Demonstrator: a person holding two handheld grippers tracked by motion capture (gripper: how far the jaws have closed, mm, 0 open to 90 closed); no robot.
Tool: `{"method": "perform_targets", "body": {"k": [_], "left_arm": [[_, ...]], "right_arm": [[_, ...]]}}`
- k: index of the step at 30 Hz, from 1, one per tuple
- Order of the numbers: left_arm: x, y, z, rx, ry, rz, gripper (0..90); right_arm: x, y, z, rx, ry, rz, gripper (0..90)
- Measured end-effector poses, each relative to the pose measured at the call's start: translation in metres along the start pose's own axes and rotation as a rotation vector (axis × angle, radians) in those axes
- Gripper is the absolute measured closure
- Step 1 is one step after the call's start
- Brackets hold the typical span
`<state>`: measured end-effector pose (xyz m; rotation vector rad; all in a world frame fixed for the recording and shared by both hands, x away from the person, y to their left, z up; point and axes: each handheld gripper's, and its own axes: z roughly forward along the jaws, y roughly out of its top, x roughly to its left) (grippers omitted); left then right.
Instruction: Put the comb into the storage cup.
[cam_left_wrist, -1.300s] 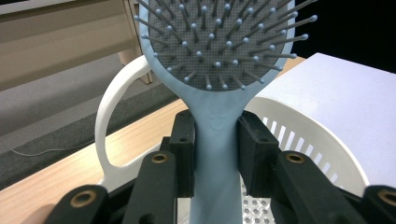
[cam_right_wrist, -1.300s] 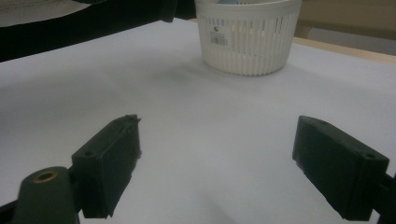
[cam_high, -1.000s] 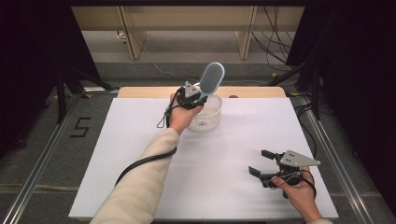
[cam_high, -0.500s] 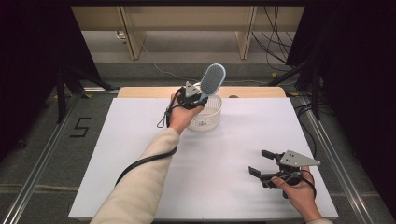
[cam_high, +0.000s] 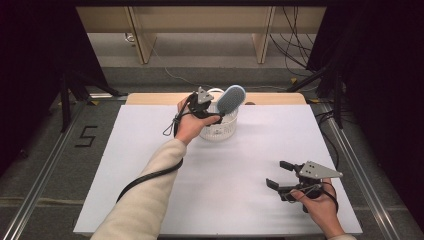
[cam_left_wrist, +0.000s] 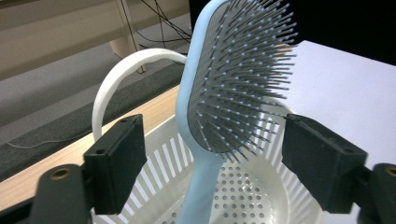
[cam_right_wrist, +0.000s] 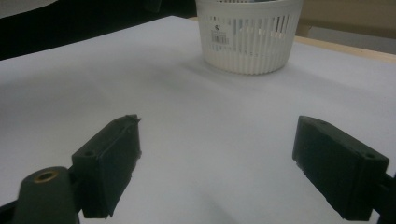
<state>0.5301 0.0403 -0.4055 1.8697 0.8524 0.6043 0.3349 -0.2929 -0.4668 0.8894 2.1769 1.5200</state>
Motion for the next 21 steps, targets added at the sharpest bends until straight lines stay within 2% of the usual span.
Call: {"method": "perform_targets", "body": {"k": [2, 8, 13, 17, 21], "left_arm": [[0.0, 0.0, -0.003, 0.005, -0.001, -0.005, 17.6], [0.003, -0.004, -0.012, 0.063, -0.007, -0.016, 13.9], [0.006, -0.011, -0.02, 0.081, -0.008, -0.033, 4.8], [0.004, -0.019, -0.028, 0.093, -0.01, -0.027, 0.0], [0.005, -0.027, -0.034, 0.111, 0.001, -0.018, 0.0]], "right_arm": [[0.0, 0.0, 0.0, 0.001, -0.001, -0.001, 15.9], [0.0, 0.0, 0.0, -0.001, -0.003, -0.002, 15.9], [0.0, 0.0, 0.0, 0.0, -0.005, -0.005, 15.9], [0.0, 0.0, 0.0, 0.0, -0.006, 0.0, 15.9], [0.001, 0.0, 0.0, 0.001, -0.009, 0.001, 15.9]]}}
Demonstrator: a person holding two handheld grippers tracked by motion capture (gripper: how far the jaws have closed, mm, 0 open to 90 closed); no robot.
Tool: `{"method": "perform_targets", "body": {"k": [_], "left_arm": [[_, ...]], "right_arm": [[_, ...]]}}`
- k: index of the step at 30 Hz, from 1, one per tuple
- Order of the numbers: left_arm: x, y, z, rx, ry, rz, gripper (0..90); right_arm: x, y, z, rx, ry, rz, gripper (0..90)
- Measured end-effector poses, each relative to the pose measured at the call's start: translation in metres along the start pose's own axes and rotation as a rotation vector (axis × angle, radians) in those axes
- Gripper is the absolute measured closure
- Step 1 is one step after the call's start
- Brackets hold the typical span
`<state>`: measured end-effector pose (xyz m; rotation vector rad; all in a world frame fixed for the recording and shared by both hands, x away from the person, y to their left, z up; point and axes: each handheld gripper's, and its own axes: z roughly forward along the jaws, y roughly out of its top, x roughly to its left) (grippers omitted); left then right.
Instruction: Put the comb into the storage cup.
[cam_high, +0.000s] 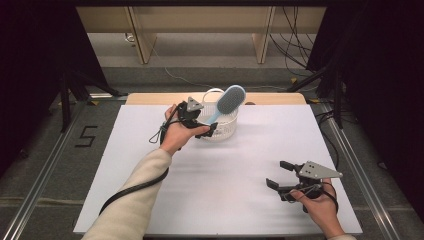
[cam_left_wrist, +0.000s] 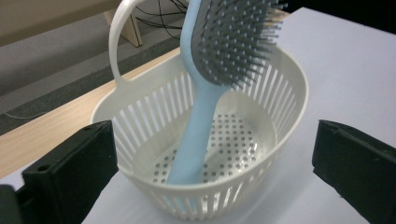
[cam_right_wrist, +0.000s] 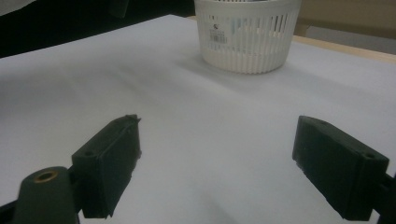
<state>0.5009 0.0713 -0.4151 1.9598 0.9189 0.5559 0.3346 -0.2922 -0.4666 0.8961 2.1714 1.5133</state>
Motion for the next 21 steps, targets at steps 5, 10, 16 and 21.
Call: {"method": "perform_targets", "body": {"k": [5, 10, 16, 21], "left_arm": [[0.002, -0.008, -0.008, -0.006, 0.015, 0.001, 0.0], [0.003, -0.011, -0.016, -0.017, 0.006, -0.006, 0.0], [0.005, -0.014, -0.023, -0.021, 0.003, -0.019, 0.1], [0.008, -0.021, -0.029, -0.021, -0.002, -0.039, 0.1]], "right_arm": [[0.0, 0.0, 0.0, 0.0, -0.002, 0.001, 15.9], [0.0, 0.0, 0.0, 0.001, -0.002, 0.002, 15.9], [-0.001, 0.0, 0.0, 0.0, -0.007, 0.003, 15.9], [-0.001, 0.0, 0.0, -0.001, -0.007, 0.005, 15.9]]}}
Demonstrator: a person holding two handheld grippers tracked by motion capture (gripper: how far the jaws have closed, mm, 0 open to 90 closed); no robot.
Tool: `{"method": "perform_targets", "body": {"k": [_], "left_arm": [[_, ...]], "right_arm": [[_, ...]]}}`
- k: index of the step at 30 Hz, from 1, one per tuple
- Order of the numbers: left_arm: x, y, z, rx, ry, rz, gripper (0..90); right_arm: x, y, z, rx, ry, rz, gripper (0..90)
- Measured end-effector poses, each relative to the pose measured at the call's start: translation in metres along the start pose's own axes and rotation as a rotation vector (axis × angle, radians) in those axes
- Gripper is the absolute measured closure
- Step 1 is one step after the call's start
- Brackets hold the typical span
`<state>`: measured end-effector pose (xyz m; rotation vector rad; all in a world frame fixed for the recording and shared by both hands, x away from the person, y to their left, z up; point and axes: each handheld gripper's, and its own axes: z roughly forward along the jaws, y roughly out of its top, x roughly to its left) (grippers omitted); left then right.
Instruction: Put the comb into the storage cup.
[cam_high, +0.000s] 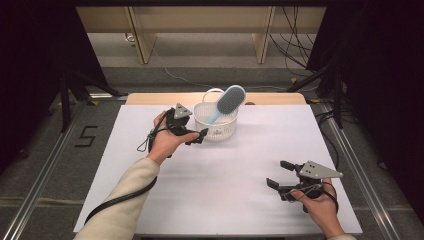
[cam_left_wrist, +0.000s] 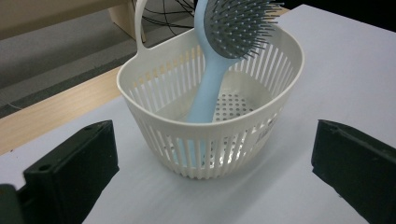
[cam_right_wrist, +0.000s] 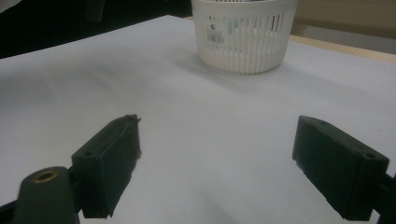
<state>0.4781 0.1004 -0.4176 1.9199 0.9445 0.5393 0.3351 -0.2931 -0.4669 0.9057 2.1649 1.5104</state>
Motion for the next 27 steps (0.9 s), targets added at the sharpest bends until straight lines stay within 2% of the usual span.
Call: {"method": "perform_targets", "body": {"k": [13, 27], "left_arm": [[0.007, -0.014, -0.017, -0.006, 0.016, -0.027, 0.4], [0.009, -0.027, -0.034, 0.009, 0.024, -0.011, 0.5]], "right_arm": [[0.0, 0.0, 0.0, 0.0, -0.005, 0.002, 15.9], [0.0, 0.0, 0.0, -0.002, -0.005, -0.003, 15.8]]}}
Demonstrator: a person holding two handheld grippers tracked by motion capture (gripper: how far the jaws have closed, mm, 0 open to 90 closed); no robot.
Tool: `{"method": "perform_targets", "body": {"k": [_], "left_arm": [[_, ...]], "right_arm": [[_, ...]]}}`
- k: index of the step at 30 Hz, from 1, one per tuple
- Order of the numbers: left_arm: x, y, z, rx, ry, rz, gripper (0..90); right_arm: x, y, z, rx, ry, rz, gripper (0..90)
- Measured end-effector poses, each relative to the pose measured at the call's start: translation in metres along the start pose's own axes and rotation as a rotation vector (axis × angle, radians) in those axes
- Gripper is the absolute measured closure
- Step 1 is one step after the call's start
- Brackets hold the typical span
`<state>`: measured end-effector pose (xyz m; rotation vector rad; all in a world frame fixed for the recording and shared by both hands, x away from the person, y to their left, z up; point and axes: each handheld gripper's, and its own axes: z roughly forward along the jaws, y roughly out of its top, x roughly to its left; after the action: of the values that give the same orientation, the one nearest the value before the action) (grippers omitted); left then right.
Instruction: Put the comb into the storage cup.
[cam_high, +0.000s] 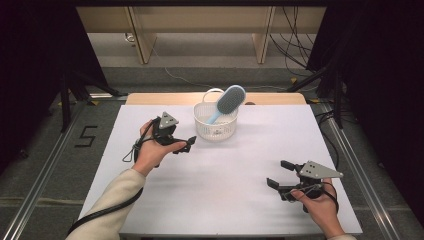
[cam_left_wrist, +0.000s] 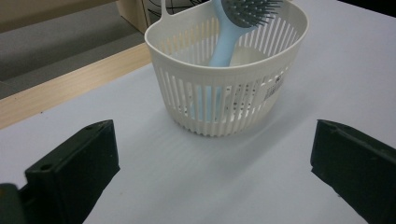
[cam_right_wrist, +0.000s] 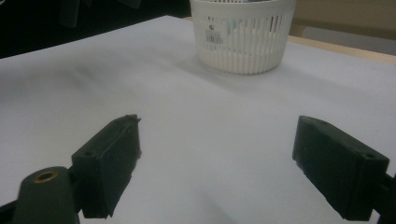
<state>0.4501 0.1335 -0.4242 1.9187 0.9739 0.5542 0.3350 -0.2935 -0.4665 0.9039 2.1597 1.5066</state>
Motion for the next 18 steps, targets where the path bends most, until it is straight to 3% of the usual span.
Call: {"method": "perform_targets", "body": {"k": [18], "left_arm": [[0.003, -0.021, -0.023, 0.002, 0.007, -0.006, 0.8]], "right_arm": [[0.0, 0.0, 0.0, -0.002, 0.001, -0.001, 15.8]]}}
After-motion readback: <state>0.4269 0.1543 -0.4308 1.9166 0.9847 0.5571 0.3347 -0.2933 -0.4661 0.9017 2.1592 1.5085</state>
